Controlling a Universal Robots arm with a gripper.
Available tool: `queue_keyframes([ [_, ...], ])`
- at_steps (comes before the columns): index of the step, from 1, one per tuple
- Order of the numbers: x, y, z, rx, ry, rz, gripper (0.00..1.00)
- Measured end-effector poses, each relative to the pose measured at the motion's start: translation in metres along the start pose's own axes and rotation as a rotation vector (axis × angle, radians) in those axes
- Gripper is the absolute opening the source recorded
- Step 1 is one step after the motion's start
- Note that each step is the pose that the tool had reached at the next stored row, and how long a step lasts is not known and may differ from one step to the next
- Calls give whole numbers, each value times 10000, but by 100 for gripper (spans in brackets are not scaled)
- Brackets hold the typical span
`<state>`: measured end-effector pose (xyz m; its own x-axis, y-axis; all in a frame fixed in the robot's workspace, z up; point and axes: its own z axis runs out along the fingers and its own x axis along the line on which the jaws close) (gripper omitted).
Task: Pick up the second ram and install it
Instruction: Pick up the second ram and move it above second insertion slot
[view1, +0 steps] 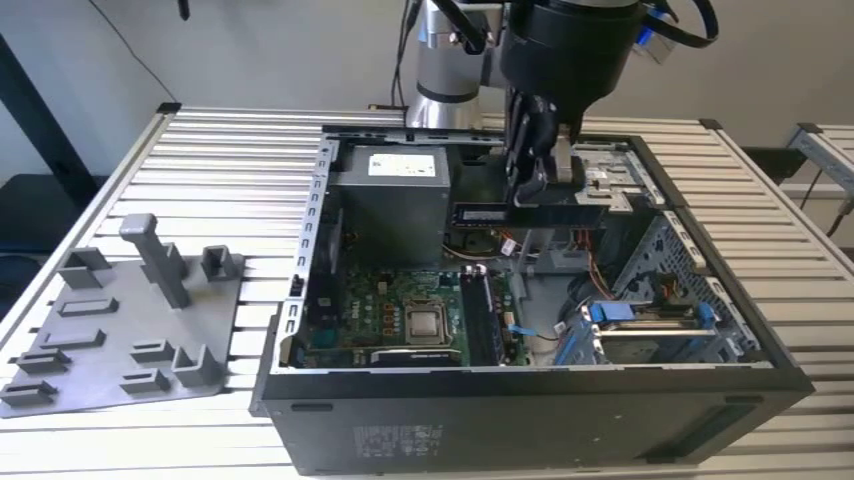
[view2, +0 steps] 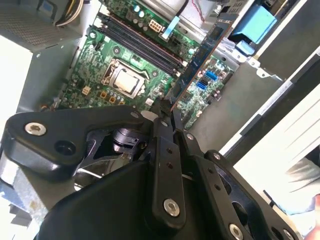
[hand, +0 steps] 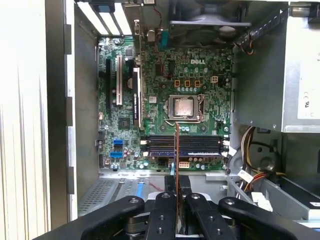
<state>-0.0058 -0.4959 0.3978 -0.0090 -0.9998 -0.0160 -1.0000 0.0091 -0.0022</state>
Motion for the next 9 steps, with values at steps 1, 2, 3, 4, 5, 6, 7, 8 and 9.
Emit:
queue_keyframes([
  [1,-35,1,1,0,0,1,14],
  [2,-75,1,1,-1,3,1,14],
  [3,-112,1,2,0,1,1,14],
  [4,-148,2,2,0,3,1,14],
  [5,-186,2,3,0,3,1,14],
  [6,-224,2,3,-1,5,1,14],
  [7,-263,3,5,0,4,1,14],
  [8,-302,3,5,-1,6,1,14],
  [9,-344,4,5,-1,7,1,14],
])
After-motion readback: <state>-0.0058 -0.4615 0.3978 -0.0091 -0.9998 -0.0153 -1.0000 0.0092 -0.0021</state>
